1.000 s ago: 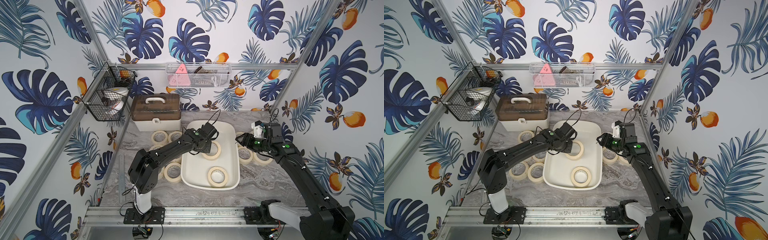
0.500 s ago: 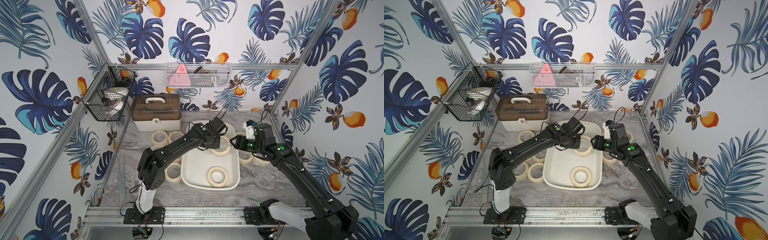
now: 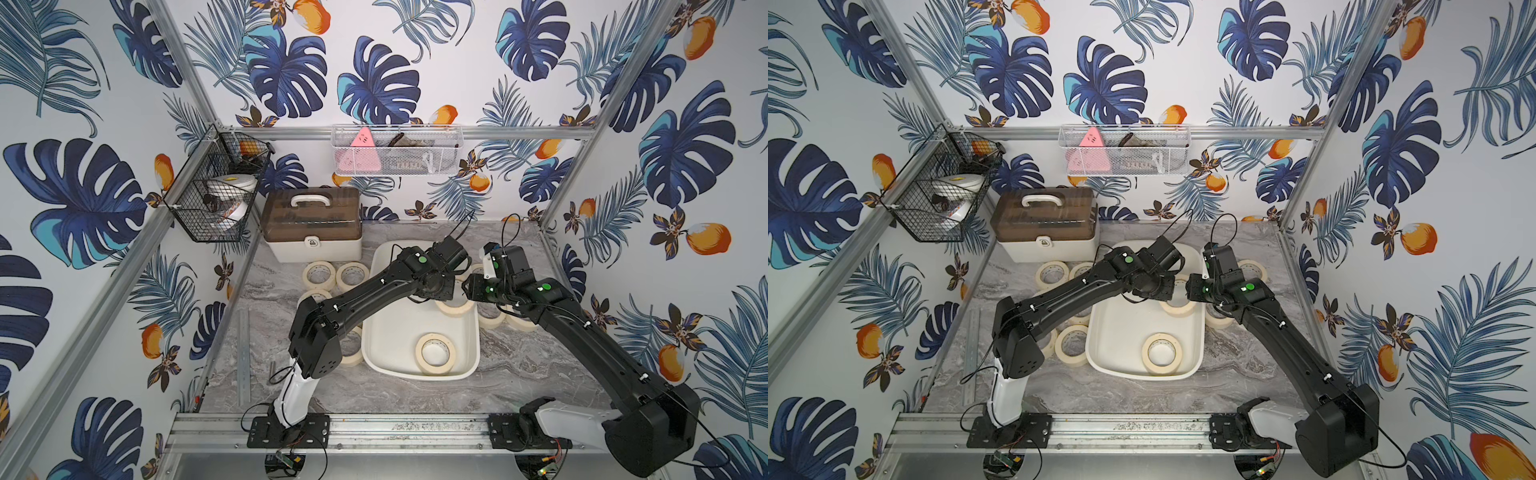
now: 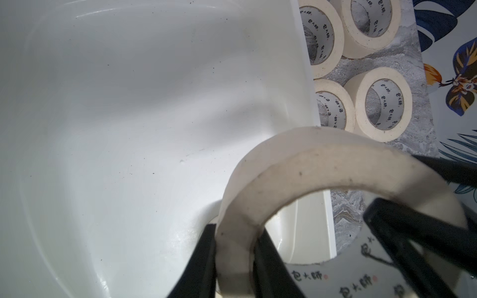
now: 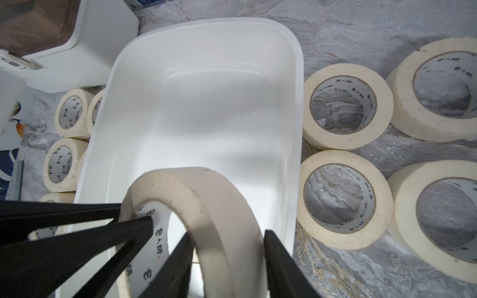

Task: Take out the art tape in the storage box
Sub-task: Pick up the art tape from the storage box.

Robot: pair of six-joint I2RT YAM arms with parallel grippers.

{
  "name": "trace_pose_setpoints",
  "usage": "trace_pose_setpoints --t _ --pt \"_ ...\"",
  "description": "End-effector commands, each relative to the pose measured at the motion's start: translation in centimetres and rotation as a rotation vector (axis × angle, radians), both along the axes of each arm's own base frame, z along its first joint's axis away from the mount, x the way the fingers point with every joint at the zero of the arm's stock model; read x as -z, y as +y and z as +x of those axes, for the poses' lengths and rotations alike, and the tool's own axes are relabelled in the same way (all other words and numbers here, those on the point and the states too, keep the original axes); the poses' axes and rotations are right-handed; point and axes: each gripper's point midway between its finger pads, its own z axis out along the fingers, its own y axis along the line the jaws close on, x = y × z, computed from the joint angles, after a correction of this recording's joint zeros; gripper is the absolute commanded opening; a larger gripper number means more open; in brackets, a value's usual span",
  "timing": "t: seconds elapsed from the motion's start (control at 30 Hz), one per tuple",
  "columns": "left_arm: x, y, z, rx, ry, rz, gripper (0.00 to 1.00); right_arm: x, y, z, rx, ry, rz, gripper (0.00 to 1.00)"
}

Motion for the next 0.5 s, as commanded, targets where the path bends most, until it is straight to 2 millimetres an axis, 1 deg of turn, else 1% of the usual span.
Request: trace_pose_setpoints --t 0.0,0.1,0.2,0.23,0.33,0.37,0.47 --pt "-0.2 0.2 0.0 -0.003 -0.004 0.004 0.00 -0.1 -1.1 0.4 0.034 -0.017 -0.056 0.32" --pt "-0.6 0.3 0.0 -0.002 -0.015 -0.007 0.00 0.3 -0.9 0.5 0.028 -0.013 -0.052 0.27" --pt "-1.1 0.4 -0.1 0.001 -0.026 -0.013 0.00 0.7 -0.6 0.6 0.020 0.001 -0.044 0.25" --pt "-1.2 0.4 -0.1 0.001 -0.028 -0.011 0.00 0.8 -0.5 0.5 0.016 0.008 -0.041 0.26" --pt "-1.2 0.5 -0.1 0.003 -0.031 -0.006 0.00 1.1 -0.3 0.6 0.016 0.025 -0.030 0.40" --pt "-1.2 0.6 -0.1 0.001 -0.032 -0.006 0.00 1.1 -0.2 0.6 0.015 0.026 -0.027 0.43" --pt "-1.2 0.6 0.0 0.000 -0.036 -0.006 0.00 1.1 0.0 0.6 0.011 0.028 -0.019 0.44"
